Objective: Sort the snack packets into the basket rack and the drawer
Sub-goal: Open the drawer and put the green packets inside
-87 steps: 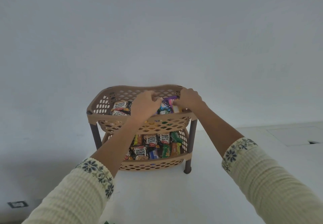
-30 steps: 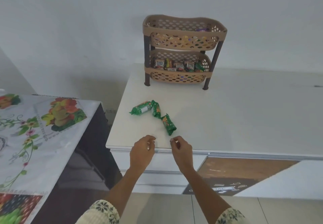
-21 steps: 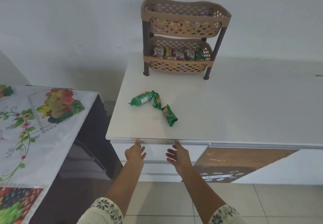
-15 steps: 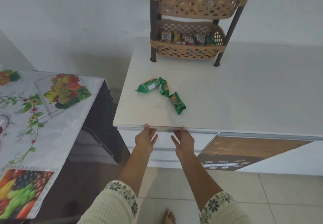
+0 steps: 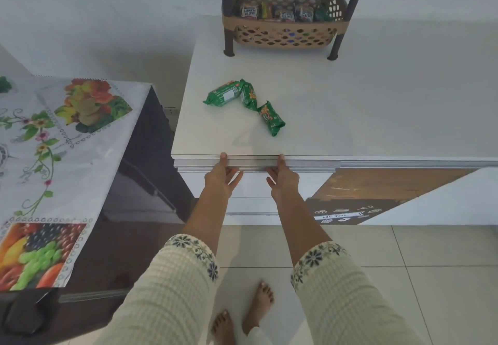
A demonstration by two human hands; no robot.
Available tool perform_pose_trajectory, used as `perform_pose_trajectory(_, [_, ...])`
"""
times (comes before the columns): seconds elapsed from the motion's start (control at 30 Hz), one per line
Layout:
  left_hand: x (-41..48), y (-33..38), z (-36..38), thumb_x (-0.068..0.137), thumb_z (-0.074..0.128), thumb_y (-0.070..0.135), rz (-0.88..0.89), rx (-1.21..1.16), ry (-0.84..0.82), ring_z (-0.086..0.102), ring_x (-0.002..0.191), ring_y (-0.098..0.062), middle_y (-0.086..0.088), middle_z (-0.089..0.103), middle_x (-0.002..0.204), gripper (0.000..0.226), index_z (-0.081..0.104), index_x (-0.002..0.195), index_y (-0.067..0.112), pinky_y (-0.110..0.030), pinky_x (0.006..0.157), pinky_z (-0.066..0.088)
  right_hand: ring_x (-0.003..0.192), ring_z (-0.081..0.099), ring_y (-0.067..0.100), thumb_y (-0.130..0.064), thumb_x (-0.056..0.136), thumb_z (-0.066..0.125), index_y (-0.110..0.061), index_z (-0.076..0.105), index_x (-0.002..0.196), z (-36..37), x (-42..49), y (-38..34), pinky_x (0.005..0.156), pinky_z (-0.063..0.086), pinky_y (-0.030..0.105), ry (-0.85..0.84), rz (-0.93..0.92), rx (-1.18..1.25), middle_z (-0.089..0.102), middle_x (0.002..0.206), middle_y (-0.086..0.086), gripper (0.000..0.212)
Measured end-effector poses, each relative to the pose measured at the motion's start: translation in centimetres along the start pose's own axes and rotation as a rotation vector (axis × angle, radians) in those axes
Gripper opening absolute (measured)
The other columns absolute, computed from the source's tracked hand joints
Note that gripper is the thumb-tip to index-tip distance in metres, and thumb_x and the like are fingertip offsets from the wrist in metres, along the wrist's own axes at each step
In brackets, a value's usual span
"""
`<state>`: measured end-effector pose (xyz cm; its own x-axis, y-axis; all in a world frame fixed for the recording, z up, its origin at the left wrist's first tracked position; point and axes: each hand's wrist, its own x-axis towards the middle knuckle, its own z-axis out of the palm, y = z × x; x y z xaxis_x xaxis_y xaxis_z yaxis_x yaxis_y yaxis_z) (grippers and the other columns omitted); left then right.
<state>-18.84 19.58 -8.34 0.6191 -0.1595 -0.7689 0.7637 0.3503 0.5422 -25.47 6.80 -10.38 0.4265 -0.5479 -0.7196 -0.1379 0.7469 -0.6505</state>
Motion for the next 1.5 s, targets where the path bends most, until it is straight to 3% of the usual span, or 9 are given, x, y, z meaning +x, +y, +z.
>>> perform_pose_trajectory(0.17, [-1.7,-0.1,-2.4,0.093,0.061,0.014,0.063,0.224,0.069,0.067,0.098,-0.026,-0.015,0.064,0.108,0.023,0.058,0.114,0.002,-0.04,0.078,0.058,0.078,0.066,0.019,-0.041,0.088,0.066,-0.013,0.053,0.079,-0.4,-0.6,0.8,0.081,0.051,0.035,0.102,-0.017,-0.11,0.061,0.068,0.001,0.032])
perform_pose_trajectory(0.33, [-3.3,-2.3,-5.4,0.089,0.064,0.031,0.766,1.175,0.396,0.04,0.129,-0.035,-0.015,0.028,0.15,0.077,0.023,0.149,0.007,-0.052,0.104,0.036,0.061,0.056,0.021,-0.036,0.092,0.06,-0.008,0.054,0.075,-0.7,-2.1,1.9,0.079,0.053,0.039,0.208,-0.066,-0.201,0.059,0.063,0.006,0.033])
perform_pose_trajectory(0.43, [-3.2,-3.6,-6.6,0.096,0.049,0.039,1.093,1.708,0.236,0.033,0.139,-0.027,-0.009,0.037,0.149,0.056,0.036,0.145,0.014,-0.054,0.113,0.023,0.064,0.065,0.028,-0.043,0.093,0.056,-0.005,0.061,0.077,-1.8,-4.2,3.8,0.074,0.058,0.041,0.3,-0.121,-0.306,0.064,0.06,0.007,0.041])
perform_pose_trajectory(0.53, [-3.1,-4.6,-7.1,0.103,0.025,0.043,1.078,2.052,0.053,0.033,0.141,-0.021,-0.001,0.044,0.148,0.049,0.04,0.143,0.021,-0.055,0.118,0.011,0.067,0.071,0.028,-0.053,0.097,0.038,-0.01,0.059,0.069,-3.6,-6.6,4.8,0.071,0.058,0.042,0.26,-0.126,-0.593,0.067,0.061,0.006,0.056])
perform_pose_trajectory(0.67, [-4.1,-5.6,-8.1,0.104,0.019,0.044,1.031,2.123,0.017,0.043,0.134,-0.022,-0.001,0.055,0.138,0.048,0.048,0.134,0.021,-0.056,0.116,0.015,0.051,0.069,0.017,-0.042,0.1,0.032,-0.01,0.066,0.079,-5.3,-8.7,2.7,0.062,0.055,0.027,0.109,-0.165,-1.214,0.069,0.064,0.003,0.052])
perform_pose_trajectory(0.77, [-4.7,-5.6,-8.6,0.104,0.017,0.044,0.954,2.141,-0.016,0.042,0.135,-0.026,-0.005,0.051,0.142,0.05,0.046,0.136,0.019,-0.056,0.114,0.019,0.095,0.069,0.025,-0.015,0.092,0.049,-0.016,0.068,0.103,-4.5,-9.6,1.2,0.079,0.051,0.027,0.141,-0.47,-1.743,0.07,0.1,0.005,0.022])
perform_pose_trajectory(0.83, [-5.3,-5.7,-8.8,0.104,0.018,0.044,0.909,2.14,-0.04,0.042,0.134,-0.028,-0.006,0.051,0.142,0.05,0.045,0.137,0.017,-0.054,0.113,0.022,0.111,0.058,0.027,-0.008,0.09,0.051,-0.015,0.061,0.115,-3.9,-9.8,2.1,0.084,0.048,0.034,0.115,-0.699,-1.893,0.062,0.115,0.008,0.029])
perform_pose_trajectory(1.07, [-7.5,-5.5,-11.0,0.105,0.024,0.033,0.872,2.152,-0.114,0.049,0.124,-0.025,-0.004,0.055,0.135,0.04,0.047,0.133,0.015,-0.046,0.106,0.031,0.105,0.06,0.028,-0.006,0.089,0.041,-0.013,0.062,0.112,-7.1,-10.3,5.9,0.097,0.037,0.037,-0.084,-0.754,-1.88,0.068,0.108,0.008,0.031])
perform_pose_trajectory(1.5, [-13.4,-9.8,-15.4,0.103,0.028,0.029,0.647,2.141,-0.134,0.054,0.118,-0.027,-0.004,0.059,0.129,0.037,0.053,0.127,0.018,-0.049,0.106,0.03,0.109,0.06,0.032,-0.027,0.097,0.042,-0.011,0.066,0.116,-12.7,-15.8,7.9,0.094,0.049,0.036,-0.288,-0.576,-1.848,0.064,0.118,0.012,0.034])
